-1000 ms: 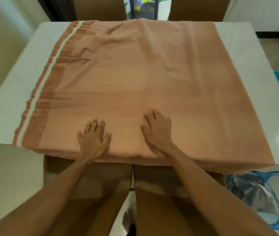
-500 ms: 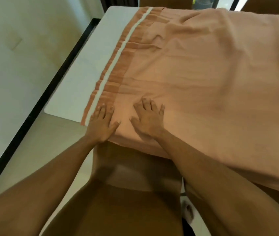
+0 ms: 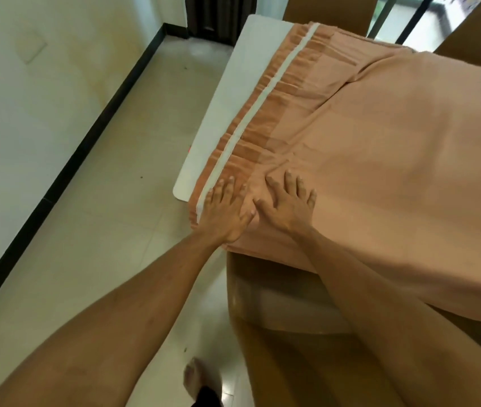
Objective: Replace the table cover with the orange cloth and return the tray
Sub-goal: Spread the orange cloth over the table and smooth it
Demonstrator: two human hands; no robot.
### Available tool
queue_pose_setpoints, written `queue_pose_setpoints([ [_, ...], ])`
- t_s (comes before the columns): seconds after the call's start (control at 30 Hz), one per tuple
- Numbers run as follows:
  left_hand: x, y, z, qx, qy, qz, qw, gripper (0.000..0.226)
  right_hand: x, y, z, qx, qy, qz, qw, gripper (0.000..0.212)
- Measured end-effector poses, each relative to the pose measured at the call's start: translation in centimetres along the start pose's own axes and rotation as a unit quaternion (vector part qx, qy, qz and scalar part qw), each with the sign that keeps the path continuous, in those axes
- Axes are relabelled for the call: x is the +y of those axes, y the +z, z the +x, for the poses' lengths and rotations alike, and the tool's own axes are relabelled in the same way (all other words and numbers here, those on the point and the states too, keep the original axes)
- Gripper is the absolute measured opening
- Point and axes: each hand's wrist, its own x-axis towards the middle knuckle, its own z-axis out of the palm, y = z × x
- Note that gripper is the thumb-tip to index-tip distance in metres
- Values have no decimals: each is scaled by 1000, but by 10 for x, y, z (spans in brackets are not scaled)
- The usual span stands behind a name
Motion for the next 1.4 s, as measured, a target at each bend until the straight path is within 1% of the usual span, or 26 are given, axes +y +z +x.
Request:
queue_pose_setpoints([
  [0.07, -13, -8, -2, -17, 2, 0, 1000, 73, -13, 4, 1, -5, 7, -1, 1000, 70],
  [0.13, -23, -16, -5, -27, -10, 0, 1000, 74, -25, 8, 3, 8, 15, -12, 1000, 69],
  [0.17, -23, -18, -7, -34, -16, 0, 999, 74, -29, 11, 2, 28, 16, -26, 999, 68],
  [0.23, -19, -23, -11, -38, -25, 1, 999, 75, -38, 16, 3, 94, 12, -52, 994, 62],
  [0.3, -19, -32, -7, 0, -10, 22, 1000, 71, -47, 15, 10, 159, 22, -34, 986, 52],
  [0.37, -33, -44, 5, 81, 24, 39, 996, 56, -55, 10, 30, 197, 30, 21, 980, 37],
  [0.4, -43, -47, 13, 115, 53, 36, 991, 47, -56, 5, 43, 211, 34, 46, 976, 33],
  [0.47, -63, -58, 44, 155, 133, 17, 979, 29, -54, -9, 84, 236, 44, 62, 969, 34],
  [0.53, -76, -65, 71, 166, 208, 2, 964, 22, -49, -25, 124, 233, 50, 51, 970, 39],
  [0.6, -86, -73, 111, 158, 264, -5, 952, 23, -40, -37, 171, 211, 78, 45, 973, 48],
  [0.77, -95, -91, 186, 126, 344, 12, 930, 19, -14, -55, 255, 158, 153, 29, 975, 65],
  [0.83, -94, -105, 219, 123, 364, -4, 923, 17, -15, -57, 283, 148, 181, 14, 972, 70],
  [0.93, -88, -132, 271, 119, 336, -72, 932, 12, -27, -59, 308, 137, 199, -14, 970, 75],
  [1.0, -83, -147, 297, 134, 320, -108, 932, 10, -38, -56, 312, 138, 195, -20, 971, 75],
  [1.1, -66, -177, 348, 157, 331, -128, 921, 22, -50, -55, 330, 138, 186, -2, 973, 69],
  [1.17, -58, -194, 382, 160, 353, -126, 913, 26, -63, -51, 339, 154, 182, 18, 971, 64],
  [1.23, -53, -206, 420, 143, 389, -86, 906, 25, -75, -47, 348, 172, 186, 32, 967, 67],
  [1.3, -51, -211, 459, 125, 429, -31, 894, 27, -82, -49, 355, 191, 181, 20, 965, 72],
  [1.33, -52, -212, 478, 112, 444, -5, 889, 30, -82, -53, 359, 207, 176, 11, 962, 69],
  [1.4, -49, -213, 520, 80, 468, 25, 880, 36, -75, -68, 371, 248, 179, 5, 952, 57],
])
